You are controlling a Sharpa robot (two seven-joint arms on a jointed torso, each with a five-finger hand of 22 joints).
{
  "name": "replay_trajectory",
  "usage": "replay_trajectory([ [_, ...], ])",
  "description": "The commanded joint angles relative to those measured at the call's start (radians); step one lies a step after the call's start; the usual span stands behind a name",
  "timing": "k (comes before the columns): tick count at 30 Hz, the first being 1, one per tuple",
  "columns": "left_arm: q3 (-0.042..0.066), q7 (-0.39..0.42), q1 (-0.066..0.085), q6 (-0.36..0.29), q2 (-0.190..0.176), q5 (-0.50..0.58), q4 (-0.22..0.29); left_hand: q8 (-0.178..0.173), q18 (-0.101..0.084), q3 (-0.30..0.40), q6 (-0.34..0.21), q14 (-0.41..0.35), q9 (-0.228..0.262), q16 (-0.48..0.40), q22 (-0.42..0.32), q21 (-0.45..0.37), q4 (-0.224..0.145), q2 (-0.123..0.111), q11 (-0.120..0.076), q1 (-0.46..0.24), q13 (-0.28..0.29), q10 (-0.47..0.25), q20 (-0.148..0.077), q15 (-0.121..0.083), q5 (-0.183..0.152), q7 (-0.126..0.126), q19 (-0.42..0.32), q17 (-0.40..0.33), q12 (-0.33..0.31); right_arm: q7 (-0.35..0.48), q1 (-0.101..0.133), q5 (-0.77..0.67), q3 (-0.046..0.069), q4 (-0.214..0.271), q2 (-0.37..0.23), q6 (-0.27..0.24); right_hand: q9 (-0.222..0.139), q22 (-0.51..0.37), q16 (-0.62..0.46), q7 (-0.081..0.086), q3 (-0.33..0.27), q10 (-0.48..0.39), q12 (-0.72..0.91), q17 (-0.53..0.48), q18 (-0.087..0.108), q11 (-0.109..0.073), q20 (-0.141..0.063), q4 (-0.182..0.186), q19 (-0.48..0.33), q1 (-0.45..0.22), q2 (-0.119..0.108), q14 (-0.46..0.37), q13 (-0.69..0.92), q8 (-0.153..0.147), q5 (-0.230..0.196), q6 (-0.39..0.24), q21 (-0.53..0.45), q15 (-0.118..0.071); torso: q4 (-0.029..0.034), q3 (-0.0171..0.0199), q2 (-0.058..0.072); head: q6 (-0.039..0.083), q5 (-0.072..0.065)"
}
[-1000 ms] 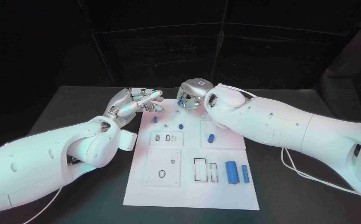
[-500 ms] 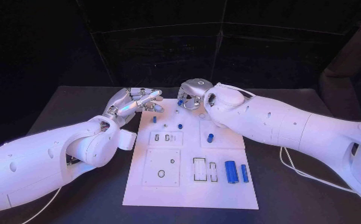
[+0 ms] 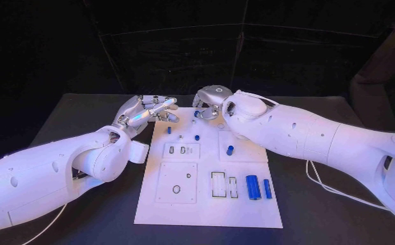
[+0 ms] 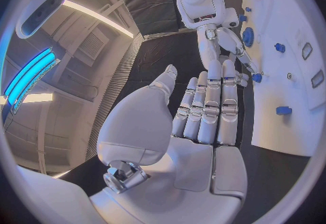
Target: Assemble the parts on the task board
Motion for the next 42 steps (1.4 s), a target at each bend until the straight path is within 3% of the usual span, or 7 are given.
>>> replay_trajectory([
  [1,0.001,0.002,0.002,0.015,-0.001,-0.005,-0.001,-0.004,0.013,0.002,0.003,0.001,-0.002,-0.005,-0.002,-0.005,-0.006,0.000,0.002,0.008,-0.001,-0.002,-0.001,0.005,0.006,0.005,0.004,0.001,-0.005,0.002,0.003,-0.003,0.001,0.024,-0.023,-0.034,0.001,0.000,-0.004,-0.001,-0.007,0.006,0.010,-0.001,-0.010,-0.002,0.001,0.007,-0.003,0.001,-0.004,0.007,0.002,-0.004,-0.003,-0.007,-0.001,0.005,-0.0009,0.0005,-0.001,0.001,-0.001],
  [6,0.001,0.003,0.002,0.016,-0.004,-0.005,-0.003,-0.004,0.013,0.002,0.003,0.001,-0.002,-0.005,-0.002,-0.005,-0.006,0.000,0.002,0.008,-0.001,-0.002,-0.001,0.005,0.006,0.005,0.004,0.001,-0.005,-0.011,0.005,0.053,0.001,0.108,-0.114,-0.057,0.007,0.021,0.009,-0.001,-0.008,0.111,0.063,0.016,-0.013,-0.019,-0.010,0.025,0.007,0.003,-0.001,0.012,0.022,0.008,0.022,0.023,0.013,-0.010,-0.0041,0.0001,-0.003,0.005,-0.001],
  [13,0.001,0.003,0.002,0.017,-0.012,-0.005,-0.004,-0.005,0.013,0.003,0.004,0.001,-0.002,-0.006,-0.002,-0.006,-0.007,0.000,0.002,0.008,-0.001,-0.001,-0.001,0.005,0.006,0.005,0.004,0.002,-0.005,-0.063,0.014,0.226,0.014,0.229,-0.279,0.000,0.005,0.150,0.073,-0.037,-0.123,0.333,0.261,0.132,-0.037,-0.067,-0.051,0.101,0.058,-0.071,-0.070,0.034,0.167,0.005,0.051,0.001,0.087,-0.050,-0.0168,0.0004,-0.007,0.012,-0.002],
  [16,0.001,0.003,0.002,0.017,-0.012,-0.005,-0.006,-0.005,0.013,0.003,0.004,0.001,-0.002,-0.006,-0.002,-0.006,-0.007,0.000,0.002,0.009,-0.001,-0.001,-0.001,0.005,0.006,0.004,0.004,0.002,-0.005,-0.081,0.015,0.270,0.019,0.255,-0.328,0.036,0.008,0.193,0.109,-0.044,-0.206,0.323,0.633,0.192,-0.044,-0.075,-0.062,0.149,0.072,-0.053,-0.061,0.041,0.548,0.014,0.088,-0.028,0.113,-0.043,-0.0181,0.0022,-0.007,0.014,-0.002],
  [18,0.001,0.003,0.002,0.018,-0.012,-0.005,-0.007,-0.005,0.013,0.003,0.004,0.001,-0.002,-0.006,-0.002,-0.006,-0.007,0.000,0.002,0.009,-0.001,-0.001,-0.001,0.005,0.006,0.004,0.004,0.002,-0.005,-0.094,0.015,0.288,0.021,0.267,-0.355,0.060,0.011,0.225,0.137,-0.026,-0.283,0.250,0.929,0.246,-0.050,-0.064,-0.046,0.195,0.079,-0.018,-0.044,0.045,0.870,0.031,0.091,-0.048,0.131,-0.034,-0.0201,0.0034,-0.008,0.014,-0.001],
  [21,0.000,0.002,0.002,0.018,-0.013,-0.005,-0.008,-0.005,0.013,0.003,0.004,0.001,-0.002,-0.006,-0.002,-0.006,-0.007,0.000,0.002,0.009,-0.001,-0.001,-0.001,0.005,0.006,0.004,0.004,0.002,-0.005,-0.113,0.015,0.302,0.023,0.277,-0.382,0.086,0.010,0.251,0.157,-0.018,-0.335,0.261,1.059,0.291,-0.054,-0.051,-0.039,0.230,0.085,-0.002,-0.044,0.050,1.018,0.044,0.084,-0.067,0.145,-0.035,-0.0195,0.0012,-0.007,0.014,-0.005],
  [42,0.000,0.001,0.002,0.022,-0.008,-0.005,-0.023,-0.005,0.013,0.003,0.005,0.001,-0.001,-0.006,-0.002,-0.006,-0.008,0.001,0.001,0.009,-0.001,0.001,-0.001,0.005,0.006,0.004,0.005,0.003,-0.006,-0.138,0.013,0.270,0.023,0.237,-0.353,0.124,0.010,0.327,0.203,-0.012,-0.382,0.344,1.280,0.402,-0.067,-0.039,-0.027,0.246,0.108,0.083,-0.007,0.065,1.260,0.090,0.111,-0.092,0.184,-0.023,-0.0162,0.0011,-0.006,0.010,-0.008],
])
